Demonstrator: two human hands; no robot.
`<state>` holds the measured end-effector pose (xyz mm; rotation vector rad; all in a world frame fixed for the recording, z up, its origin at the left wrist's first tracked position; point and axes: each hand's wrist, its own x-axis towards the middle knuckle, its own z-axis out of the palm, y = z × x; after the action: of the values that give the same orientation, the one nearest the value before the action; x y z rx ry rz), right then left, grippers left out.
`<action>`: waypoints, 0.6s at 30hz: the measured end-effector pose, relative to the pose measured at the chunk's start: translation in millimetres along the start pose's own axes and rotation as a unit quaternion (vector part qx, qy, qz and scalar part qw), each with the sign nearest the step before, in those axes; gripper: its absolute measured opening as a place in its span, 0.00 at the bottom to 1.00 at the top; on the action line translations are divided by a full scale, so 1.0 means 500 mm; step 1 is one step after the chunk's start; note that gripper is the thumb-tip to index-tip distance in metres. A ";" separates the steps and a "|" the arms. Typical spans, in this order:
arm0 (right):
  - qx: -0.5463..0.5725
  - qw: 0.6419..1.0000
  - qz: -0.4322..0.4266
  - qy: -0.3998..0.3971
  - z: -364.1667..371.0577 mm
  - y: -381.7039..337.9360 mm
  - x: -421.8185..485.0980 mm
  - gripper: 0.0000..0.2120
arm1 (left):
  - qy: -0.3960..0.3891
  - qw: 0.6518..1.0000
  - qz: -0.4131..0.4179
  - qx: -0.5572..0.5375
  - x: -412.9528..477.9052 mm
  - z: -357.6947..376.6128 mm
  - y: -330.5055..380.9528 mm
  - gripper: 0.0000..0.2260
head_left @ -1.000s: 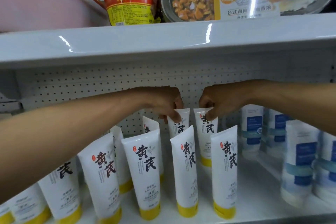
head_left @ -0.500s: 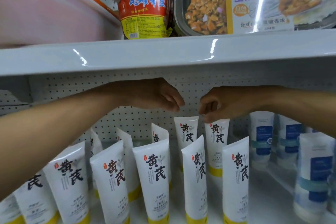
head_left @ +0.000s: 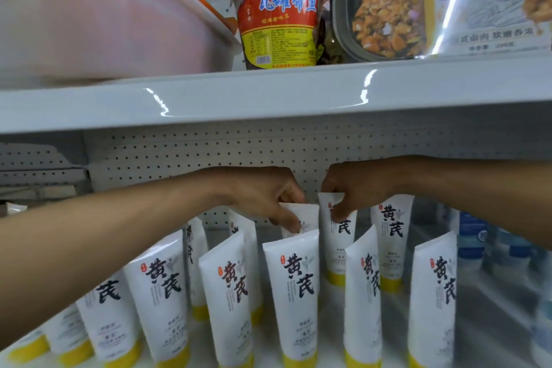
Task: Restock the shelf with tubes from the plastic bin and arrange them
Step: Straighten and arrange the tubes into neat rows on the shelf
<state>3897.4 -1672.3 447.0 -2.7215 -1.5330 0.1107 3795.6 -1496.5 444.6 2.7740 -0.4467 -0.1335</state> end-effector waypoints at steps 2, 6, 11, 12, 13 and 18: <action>0.009 1.000 -0.002 0.000 0.000 0.001 0.001 0.09 | 0.023 0.999 -0.022 0.015 0.005 0.002 -0.009 0.06; 0.029 0.999 -0.013 -0.006 0.000 -0.007 -0.007 0.07 | 0.060 0.991 -0.063 0.101 0.014 -0.003 -0.025 0.09; 0.044 0.999 -0.013 -0.006 0.002 -0.013 -0.008 0.08 | 0.064 0.991 -0.068 0.095 0.030 -0.004 -0.030 0.10; 0.043 0.999 -0.013 -0.008 0.001 -0.014 -0.007 0.08 | 0.065 0.992 -0.067 0.088 0.032 -0.004 -0.031 0.11; 0.043 0.999 -0.011 -0.011 0.001 -0.014 -0.007 0.08 | 0.063 0.993 -0.067 0.077 0.033 -0.003 -0.031 0.11; 0.043 0.999 -0.007 -0.011 0.003 -0.015 -0.008 0.08 | 0.051 0.995 -0.071 0.058 0.032 -0.005 -0.030 0.12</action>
<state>3888.8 -1671.8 446.0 -2.6515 -1.5156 0.2031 3815.4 -1487.4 441.3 2.9086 -0.2393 0.0018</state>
